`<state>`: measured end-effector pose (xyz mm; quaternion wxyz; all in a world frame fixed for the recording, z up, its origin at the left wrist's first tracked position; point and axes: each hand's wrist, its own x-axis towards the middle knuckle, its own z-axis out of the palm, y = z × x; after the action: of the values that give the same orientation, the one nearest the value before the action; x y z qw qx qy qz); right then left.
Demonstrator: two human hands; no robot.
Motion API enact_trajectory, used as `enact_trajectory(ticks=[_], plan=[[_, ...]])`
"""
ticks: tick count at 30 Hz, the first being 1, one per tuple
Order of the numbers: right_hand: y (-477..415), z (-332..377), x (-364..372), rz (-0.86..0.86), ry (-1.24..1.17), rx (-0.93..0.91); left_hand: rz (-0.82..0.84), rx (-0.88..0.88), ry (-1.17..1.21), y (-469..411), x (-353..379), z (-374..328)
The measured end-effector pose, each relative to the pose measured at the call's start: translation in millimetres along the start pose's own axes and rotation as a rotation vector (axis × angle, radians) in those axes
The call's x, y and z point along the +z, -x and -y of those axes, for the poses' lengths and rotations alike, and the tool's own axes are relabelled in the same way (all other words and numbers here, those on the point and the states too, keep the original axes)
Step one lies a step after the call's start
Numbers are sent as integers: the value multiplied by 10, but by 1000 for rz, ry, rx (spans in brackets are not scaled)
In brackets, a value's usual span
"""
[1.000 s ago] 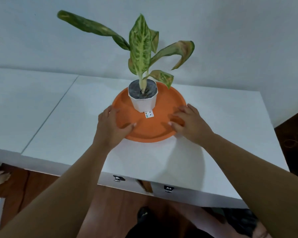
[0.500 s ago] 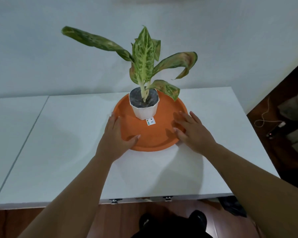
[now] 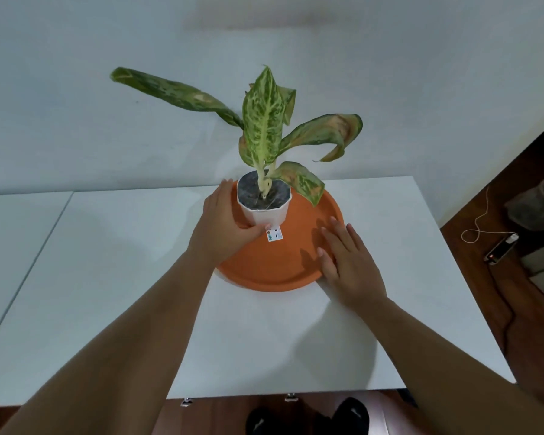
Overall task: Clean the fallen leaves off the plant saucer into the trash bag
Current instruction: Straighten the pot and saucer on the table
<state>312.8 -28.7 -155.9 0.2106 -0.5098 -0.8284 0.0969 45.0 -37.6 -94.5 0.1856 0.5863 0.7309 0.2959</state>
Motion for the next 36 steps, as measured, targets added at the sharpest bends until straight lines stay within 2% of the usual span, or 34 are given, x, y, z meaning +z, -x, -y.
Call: enact_trajectory(ticks=[2,4,13,17,20,27,32,36], plan=[[0,-22,24,36,5,39,92,-39,81,-114,16,-107],[2,-37,45,68,11,78,115,-48,164,-197,33,-127],[-8,3,25,76,32,90,-35,7,261,-49,127,-217],[-68,20,66,101,19,165,5,16,239,-99,107,-250],[-89,18,88,111,27,167,43,10,187,-63,57,-160],[-39,152,-10,81,-25,193,64,17,-263,718,57,162],[-19,244,35,93,-27,200,44,56,-370,687,43,407],[-26,244,7,99,-68,202,61,20,-353,697,47,428]])
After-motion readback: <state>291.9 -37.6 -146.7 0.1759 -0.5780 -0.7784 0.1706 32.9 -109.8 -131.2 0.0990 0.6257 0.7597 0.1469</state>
